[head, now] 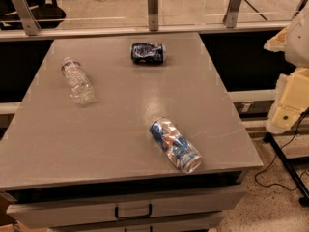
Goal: Place water bottle upright
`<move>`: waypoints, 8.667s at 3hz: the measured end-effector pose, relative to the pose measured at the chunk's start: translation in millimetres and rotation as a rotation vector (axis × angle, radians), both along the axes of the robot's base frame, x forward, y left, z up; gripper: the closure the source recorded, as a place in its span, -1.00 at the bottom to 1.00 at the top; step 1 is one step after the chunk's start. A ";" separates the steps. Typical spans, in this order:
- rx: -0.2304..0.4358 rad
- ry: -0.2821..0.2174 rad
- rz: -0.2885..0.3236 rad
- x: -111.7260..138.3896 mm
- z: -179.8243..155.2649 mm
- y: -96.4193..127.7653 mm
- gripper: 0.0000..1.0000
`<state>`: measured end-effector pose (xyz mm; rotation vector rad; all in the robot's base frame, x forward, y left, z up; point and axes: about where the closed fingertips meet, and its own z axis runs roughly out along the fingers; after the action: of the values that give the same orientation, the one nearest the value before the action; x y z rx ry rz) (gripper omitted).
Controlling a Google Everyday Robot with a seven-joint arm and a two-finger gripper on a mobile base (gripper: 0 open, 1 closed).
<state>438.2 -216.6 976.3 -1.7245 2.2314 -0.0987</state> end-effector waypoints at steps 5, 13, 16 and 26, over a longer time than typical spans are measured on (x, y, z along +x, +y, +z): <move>0.179 -0.029 0.243 67.3 30.1 224.6 -1.00; 0.181 0.174 -0.421 243.3 -130.8 445.2 -0.65; 0.221 0.144 -0.432 250.4 -114.2 437.7 0.74; 1.123 -0.230 0.191 147.5 40.4 240.4 1.00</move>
Offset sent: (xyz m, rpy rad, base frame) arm 0.0698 0.1347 0.0032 0.1093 0.0044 0.1669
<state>585.6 23.8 1016.7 -1.1558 1.4235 0.7944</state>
